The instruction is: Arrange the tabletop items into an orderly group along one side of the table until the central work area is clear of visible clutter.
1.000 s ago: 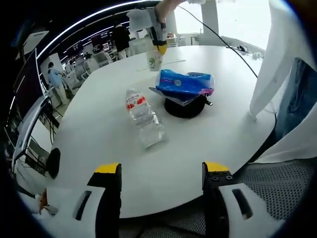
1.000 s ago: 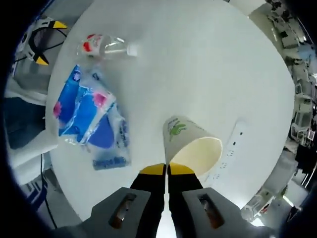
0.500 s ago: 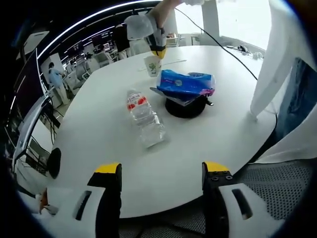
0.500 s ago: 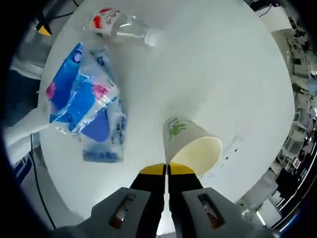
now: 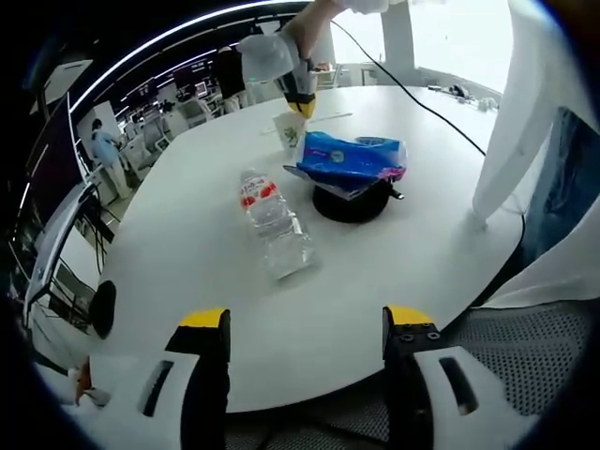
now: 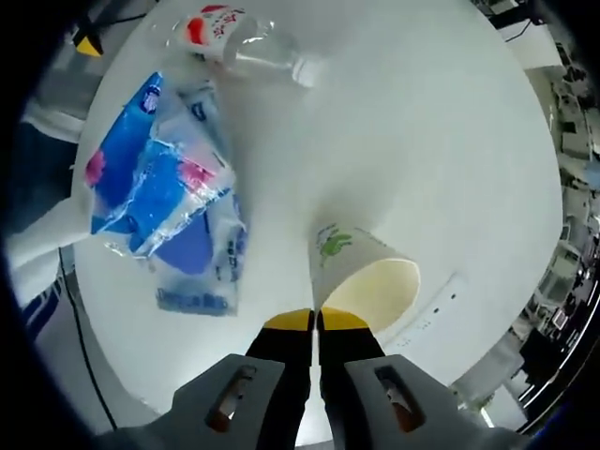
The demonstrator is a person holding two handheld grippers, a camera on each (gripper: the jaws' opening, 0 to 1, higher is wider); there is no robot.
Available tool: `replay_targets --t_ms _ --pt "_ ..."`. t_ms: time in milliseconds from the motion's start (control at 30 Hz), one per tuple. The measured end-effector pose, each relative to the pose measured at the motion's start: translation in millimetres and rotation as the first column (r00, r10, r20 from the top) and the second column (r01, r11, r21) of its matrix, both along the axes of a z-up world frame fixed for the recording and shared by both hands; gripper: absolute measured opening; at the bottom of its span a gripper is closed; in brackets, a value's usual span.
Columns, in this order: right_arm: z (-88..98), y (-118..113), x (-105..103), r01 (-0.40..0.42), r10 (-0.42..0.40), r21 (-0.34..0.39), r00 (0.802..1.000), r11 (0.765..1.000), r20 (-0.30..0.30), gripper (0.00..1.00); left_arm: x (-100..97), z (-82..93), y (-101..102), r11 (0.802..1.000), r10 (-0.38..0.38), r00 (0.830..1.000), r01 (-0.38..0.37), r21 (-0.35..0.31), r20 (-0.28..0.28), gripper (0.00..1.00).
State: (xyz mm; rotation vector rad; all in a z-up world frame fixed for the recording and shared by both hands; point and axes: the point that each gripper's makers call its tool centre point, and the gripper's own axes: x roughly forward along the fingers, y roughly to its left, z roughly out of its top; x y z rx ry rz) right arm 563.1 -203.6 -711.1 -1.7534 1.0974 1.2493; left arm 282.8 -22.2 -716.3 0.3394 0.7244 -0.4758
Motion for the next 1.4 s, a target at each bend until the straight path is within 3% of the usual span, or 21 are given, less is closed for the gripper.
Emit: replay_targets --t_ms 433,733,900,1000,1167,1400 --pt "-0.4 4 -5 0.036 -0.036 0.034 0.999 0.999 0.005 0.02 0.6 1.0 1 1.000 0.004 1.000 -0.004 0.003 0.006 0.67" --pt "1.4 4 -7 0.087 -0.089 0.096 0.996 0.992 0.015 0.19 0.6 1.6 1 1.000 0.004 1.000 -0.004 0.004 0.008 0.67" --pt "7.2 4 -7 0.151 -0.160 0.176 0.986 0.973 0.037 0.40 -0.3 1.0 0 1.000 -0.004 1.000 0.004 0.005 0.005 0.67" --pt "11.0 2 -12 0.142 -0.152 0.193 0.988 0.971 0.034 0.42 -0.9 0.3 -1 1.000 -0.011 1.000 0.011 0.009 0.003 0.67" --pt "20.3 4 -16 0.188 -0.210 0.279 0.976 0.942 0.052 0.57 -3.2 -1.9 -4 1.000 -0.026 1.000 0.026 0.012 -0.009 0.67" --pt "38.7 3 -21 0.147 -0.202 0.352 0.971 0.925 0.126 0.72 -5.6 -5.2 -6 0.999 -0.042 0.999 0.042 0.019 -0.025 0.67"
